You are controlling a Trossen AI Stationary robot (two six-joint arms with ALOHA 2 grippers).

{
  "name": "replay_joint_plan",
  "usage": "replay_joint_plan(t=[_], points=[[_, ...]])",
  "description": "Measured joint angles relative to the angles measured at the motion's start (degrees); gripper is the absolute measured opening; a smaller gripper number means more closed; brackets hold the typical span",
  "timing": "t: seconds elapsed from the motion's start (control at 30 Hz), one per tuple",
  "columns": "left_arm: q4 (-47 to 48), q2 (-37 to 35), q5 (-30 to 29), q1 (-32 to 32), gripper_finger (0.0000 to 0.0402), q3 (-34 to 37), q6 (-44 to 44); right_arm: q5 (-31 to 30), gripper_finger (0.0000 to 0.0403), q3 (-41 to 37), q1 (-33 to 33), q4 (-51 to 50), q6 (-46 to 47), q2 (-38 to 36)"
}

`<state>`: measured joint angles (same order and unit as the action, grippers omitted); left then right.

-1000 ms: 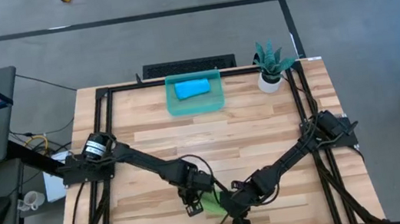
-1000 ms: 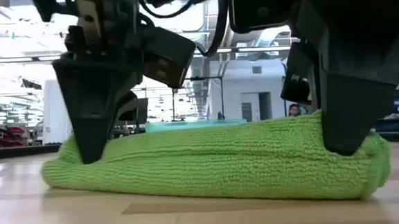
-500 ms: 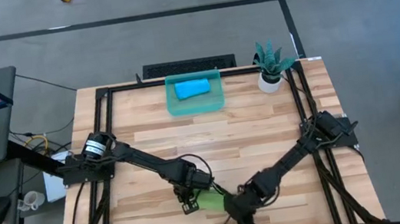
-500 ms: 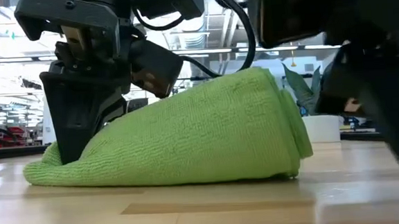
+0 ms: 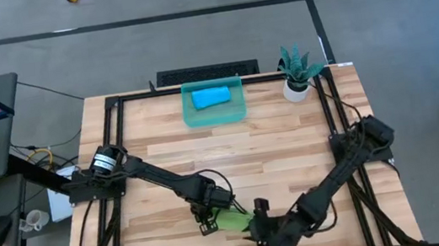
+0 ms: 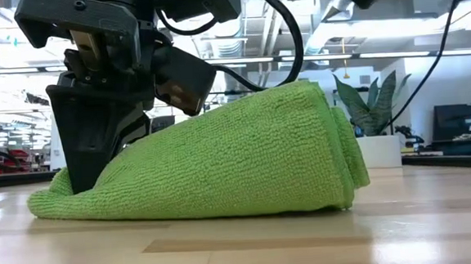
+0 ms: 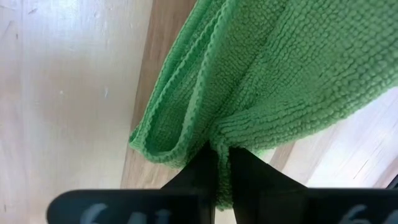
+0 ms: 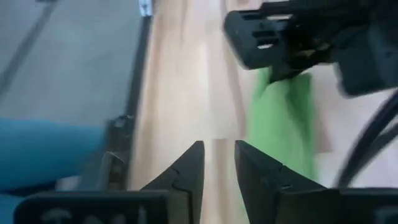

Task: Roll microfiber towels into tight, uniform cylinder then place into a basket
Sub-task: Roll the green microfiber cloth

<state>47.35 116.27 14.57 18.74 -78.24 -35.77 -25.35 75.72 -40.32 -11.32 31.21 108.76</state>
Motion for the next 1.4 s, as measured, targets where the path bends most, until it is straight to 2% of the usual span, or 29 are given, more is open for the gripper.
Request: replay_joint_plan(t=[0.07,0.3,0.37,0.5,0.73,1.17,1.27,1.4], points=[[0.0,0.0,0.0,0.0,0.0016,0.0,0.0,-1.4,0.0106,-0.1,0.2,-0.3,-2.6,0.3],[0.0,0.0,0.0,0.0,0.0016,0.0,0.2,2.9,0.0088,0.2,3.0,1.2,-2.8,4.1],[0.0,0.0,-0.2,0.0,0.0016,0.0,0.2,2.9,0.0084,-0.2,3.1,-1.6,-2.5,4.3],[0.1,0.0,-0.1,0.0,0.0016,-0.1,0.2,2.7,0.0076,0.1,3.7,-2.6,0.3,4.7],[0.2,0.0,0.0,0.0,0.0017,-0.1,0.2,3.0,0.0068,-0.3,4.5,-10.2,7.0,6.7],[0.2,0.1,0.1,0.0,0.0019,-0.1,-0.8,6.1,0.0067,0.0,4.5,-11.4,9.9,8.7],[0.2,0.1,0.1,0.0,0.0028,-0.1,-0.6,6.0,0.0067,0.0,4.8,-12.7,10.8,8.7],[0.1,0.1,0.0,0.0,0.006,-0.1,0.0,6.0,0.0067,0.0,4.8,-13.2,10.8,8.7]])
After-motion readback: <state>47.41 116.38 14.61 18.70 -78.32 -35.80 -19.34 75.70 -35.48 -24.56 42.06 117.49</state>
